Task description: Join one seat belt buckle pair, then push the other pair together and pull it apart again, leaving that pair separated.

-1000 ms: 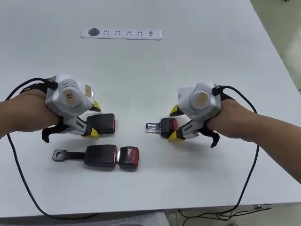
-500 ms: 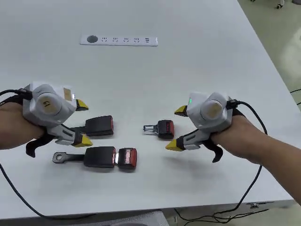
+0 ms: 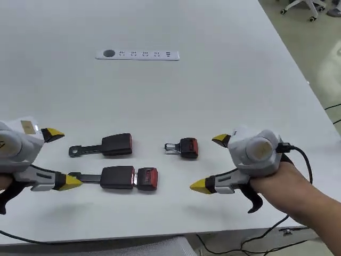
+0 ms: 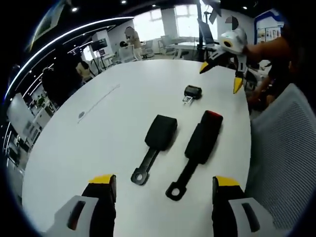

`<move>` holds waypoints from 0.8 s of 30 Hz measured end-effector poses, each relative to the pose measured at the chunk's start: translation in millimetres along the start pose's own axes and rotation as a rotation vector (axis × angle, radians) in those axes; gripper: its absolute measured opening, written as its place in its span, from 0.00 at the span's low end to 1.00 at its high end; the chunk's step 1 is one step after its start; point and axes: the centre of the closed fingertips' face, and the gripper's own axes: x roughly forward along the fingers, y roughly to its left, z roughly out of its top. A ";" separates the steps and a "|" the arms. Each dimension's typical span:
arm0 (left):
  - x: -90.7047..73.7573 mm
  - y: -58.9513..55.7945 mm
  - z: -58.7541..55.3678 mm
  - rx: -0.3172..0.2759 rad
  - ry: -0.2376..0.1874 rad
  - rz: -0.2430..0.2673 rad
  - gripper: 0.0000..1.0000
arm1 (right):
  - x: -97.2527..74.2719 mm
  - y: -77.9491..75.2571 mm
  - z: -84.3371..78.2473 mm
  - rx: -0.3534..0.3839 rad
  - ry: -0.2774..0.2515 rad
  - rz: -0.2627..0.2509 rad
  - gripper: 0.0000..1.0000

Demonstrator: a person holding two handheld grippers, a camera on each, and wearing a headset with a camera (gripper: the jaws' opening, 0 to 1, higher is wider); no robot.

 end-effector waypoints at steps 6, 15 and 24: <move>-13.0 -1.6 -20.1 -0.055 -0.008 0.016 0.91 | -12.0 6.8 0.6 0.053 -0.040 -0.033 0.94; -19.6 -3.6 -33.7 -0.138 -0.050 0.056 1.00 | -16.6 13.1 9.7 0.043 -0.085 -0.069 1.00; -26.4 -6.6 -44.9 -0.170 -0.057 0.087 1.00 | -23.5 27.4 20.2 0.041 -0.102 -0.070 1.00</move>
